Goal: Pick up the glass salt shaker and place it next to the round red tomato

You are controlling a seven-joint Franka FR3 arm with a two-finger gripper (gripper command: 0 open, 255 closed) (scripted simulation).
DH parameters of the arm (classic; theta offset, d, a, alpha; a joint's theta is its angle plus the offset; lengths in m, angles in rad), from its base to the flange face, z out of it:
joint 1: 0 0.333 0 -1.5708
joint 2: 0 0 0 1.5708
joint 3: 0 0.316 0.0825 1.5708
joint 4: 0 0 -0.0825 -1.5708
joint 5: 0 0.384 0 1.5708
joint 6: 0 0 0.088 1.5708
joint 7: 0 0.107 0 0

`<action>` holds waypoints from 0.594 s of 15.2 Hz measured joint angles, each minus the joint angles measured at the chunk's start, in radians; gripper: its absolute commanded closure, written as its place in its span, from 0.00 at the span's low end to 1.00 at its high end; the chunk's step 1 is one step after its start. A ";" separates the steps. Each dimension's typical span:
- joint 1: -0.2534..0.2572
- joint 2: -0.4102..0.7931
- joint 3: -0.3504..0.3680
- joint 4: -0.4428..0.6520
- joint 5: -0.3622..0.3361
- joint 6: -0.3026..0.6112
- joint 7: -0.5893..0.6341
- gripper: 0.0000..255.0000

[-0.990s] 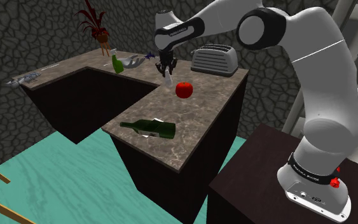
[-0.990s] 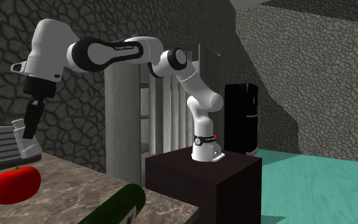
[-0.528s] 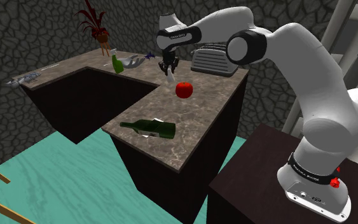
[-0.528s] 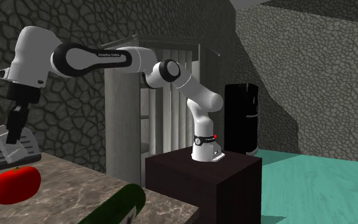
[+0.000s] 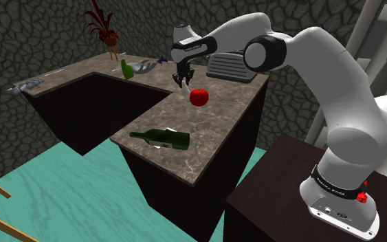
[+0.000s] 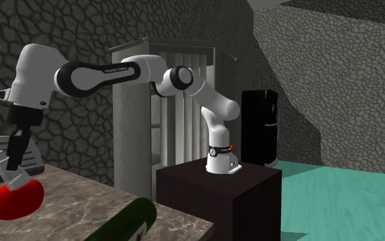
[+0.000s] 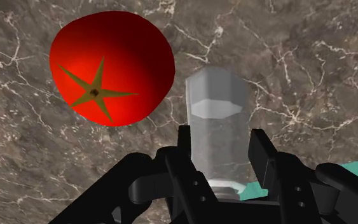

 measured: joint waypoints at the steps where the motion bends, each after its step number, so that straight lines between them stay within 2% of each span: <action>1: 0.000 0.005 -0.001 -0.003 -0.001 0.008 0.000 1.00; 4: -0.003 0.007 -0.002 -0.043 -0.004 0.049 0.006 1.00; 9: -0.002 0.040 -0.007 -0.051 -0.009 0.090 0.012 1.00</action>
